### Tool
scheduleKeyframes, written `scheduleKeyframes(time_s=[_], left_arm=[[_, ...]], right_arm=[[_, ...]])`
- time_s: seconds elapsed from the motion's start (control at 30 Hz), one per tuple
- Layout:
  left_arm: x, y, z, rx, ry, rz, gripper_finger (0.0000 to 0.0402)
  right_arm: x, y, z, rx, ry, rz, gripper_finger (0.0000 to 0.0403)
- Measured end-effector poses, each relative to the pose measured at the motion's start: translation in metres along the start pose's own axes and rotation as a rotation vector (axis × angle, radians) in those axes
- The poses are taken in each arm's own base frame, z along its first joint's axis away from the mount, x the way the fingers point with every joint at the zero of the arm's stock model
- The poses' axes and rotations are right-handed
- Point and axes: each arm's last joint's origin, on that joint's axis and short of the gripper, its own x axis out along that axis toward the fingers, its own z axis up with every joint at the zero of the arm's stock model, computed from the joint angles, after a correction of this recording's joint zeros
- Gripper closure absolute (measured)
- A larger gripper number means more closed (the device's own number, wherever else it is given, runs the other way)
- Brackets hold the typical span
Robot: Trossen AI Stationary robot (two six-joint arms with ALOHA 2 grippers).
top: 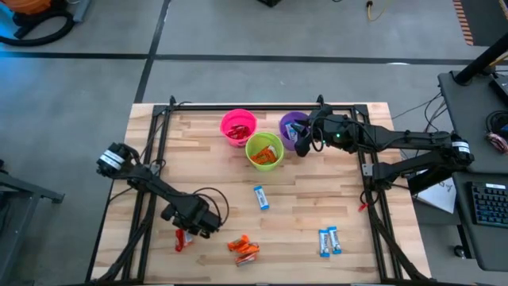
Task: Sort candy
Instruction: Put the orange candy into the green bin
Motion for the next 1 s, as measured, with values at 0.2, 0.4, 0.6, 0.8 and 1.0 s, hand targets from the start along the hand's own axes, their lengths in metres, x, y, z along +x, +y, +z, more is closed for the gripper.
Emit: scheduleKeyframes(time_s=[0.2,0.4,0.6,0.8,1.0], left_arm=[[-0.004,-0.004,-0.001,0.013,-0.032,-0.022,0.0349],[-0.010,-0.009,-0.003,0.065,-0.055,-0.050,0.0384],[-0.039,-0.017,-0.009,0.127,-0.130,-0.088,0.0384],[-0.098,-0.011,-0.014,0.236,-0.372,-0.149,0.0385],[-0.170,0.006,-0.005,0.358,-0.717,-0.242,0.0385]], right_arm=[[0.000,0.000,0.000,-0.001,0.001,0.000,0.0307],[0.000,0.000,0.000,-0.003,0.003,-0.001,0.0318],[0.000,0.000,0.000,0.000,-0.002,0.000,0.0320],[-0.002,0.003,0.008,0.016,-0.031,0.076,0.0312],[-0.007,0.007,0.021,0.033,-0.072,0.245,0.0300]])
